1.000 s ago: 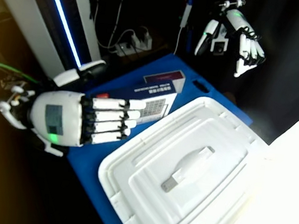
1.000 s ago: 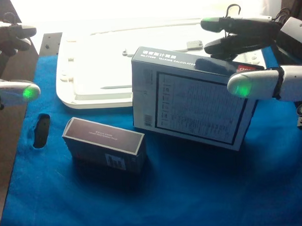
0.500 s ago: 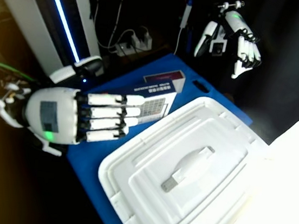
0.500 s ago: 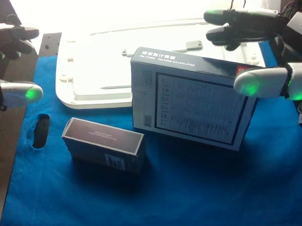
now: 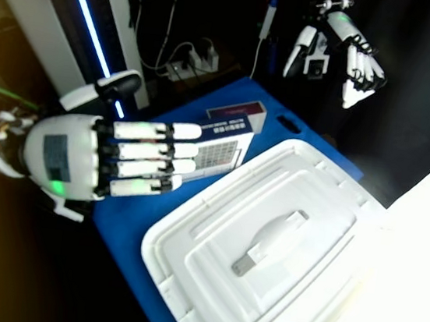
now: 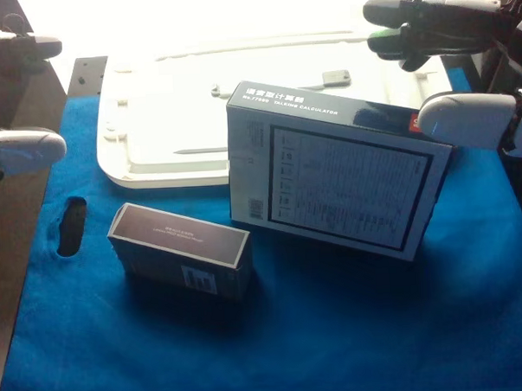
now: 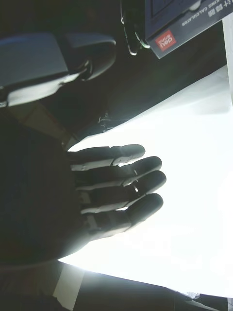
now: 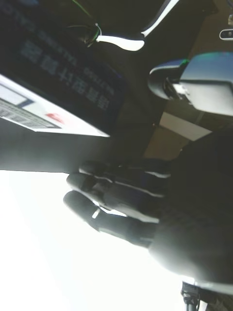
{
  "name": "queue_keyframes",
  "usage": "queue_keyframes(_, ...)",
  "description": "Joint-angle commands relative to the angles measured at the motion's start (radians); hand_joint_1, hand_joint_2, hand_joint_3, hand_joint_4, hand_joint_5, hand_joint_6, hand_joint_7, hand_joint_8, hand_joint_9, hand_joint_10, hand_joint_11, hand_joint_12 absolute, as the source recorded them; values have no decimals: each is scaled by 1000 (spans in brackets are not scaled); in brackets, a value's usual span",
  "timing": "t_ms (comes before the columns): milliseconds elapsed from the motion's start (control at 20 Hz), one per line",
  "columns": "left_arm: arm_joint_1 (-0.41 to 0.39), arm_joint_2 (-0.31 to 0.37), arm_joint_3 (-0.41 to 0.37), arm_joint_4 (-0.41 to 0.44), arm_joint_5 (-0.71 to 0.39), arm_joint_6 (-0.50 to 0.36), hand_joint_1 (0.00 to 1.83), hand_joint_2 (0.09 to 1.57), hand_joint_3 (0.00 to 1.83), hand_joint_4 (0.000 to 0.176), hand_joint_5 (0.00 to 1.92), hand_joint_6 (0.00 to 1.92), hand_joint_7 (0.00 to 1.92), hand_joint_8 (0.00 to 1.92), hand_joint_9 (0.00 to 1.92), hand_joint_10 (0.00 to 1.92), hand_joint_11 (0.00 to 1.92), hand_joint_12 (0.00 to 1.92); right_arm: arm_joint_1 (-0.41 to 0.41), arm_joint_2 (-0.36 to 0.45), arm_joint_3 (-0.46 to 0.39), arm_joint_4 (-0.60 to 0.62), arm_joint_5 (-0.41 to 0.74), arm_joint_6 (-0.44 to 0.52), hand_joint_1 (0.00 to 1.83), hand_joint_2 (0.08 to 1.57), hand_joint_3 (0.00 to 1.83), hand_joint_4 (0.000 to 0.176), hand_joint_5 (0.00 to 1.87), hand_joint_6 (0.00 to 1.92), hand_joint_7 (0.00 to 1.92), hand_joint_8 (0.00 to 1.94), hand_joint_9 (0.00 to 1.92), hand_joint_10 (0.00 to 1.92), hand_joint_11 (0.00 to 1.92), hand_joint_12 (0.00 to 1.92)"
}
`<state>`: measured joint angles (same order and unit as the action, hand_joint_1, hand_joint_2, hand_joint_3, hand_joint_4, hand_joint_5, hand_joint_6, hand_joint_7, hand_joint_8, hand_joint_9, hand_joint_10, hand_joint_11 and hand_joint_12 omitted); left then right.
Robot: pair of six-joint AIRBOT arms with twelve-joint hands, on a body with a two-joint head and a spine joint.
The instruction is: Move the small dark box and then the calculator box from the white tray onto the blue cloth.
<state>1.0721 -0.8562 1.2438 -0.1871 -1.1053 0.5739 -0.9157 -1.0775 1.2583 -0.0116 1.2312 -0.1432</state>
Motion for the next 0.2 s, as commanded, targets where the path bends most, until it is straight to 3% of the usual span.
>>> queue_keyframes(0,-6,8,0,-30,-129,-6,644,844,0,74,513,0,568,175,296,895,0,1605,7,7,-5,23,135,4,332,886,0,37,461,0,671,1,726,4,422,1117)
queue_keyframes(150,-6,8,-1,-31,-130,-6,658,836,2,69,489,0,599,67,315,833,0,1581,7,12,-9,25,142,-2,360,884,0,27,477,3,665,0,726,2,424,1144)
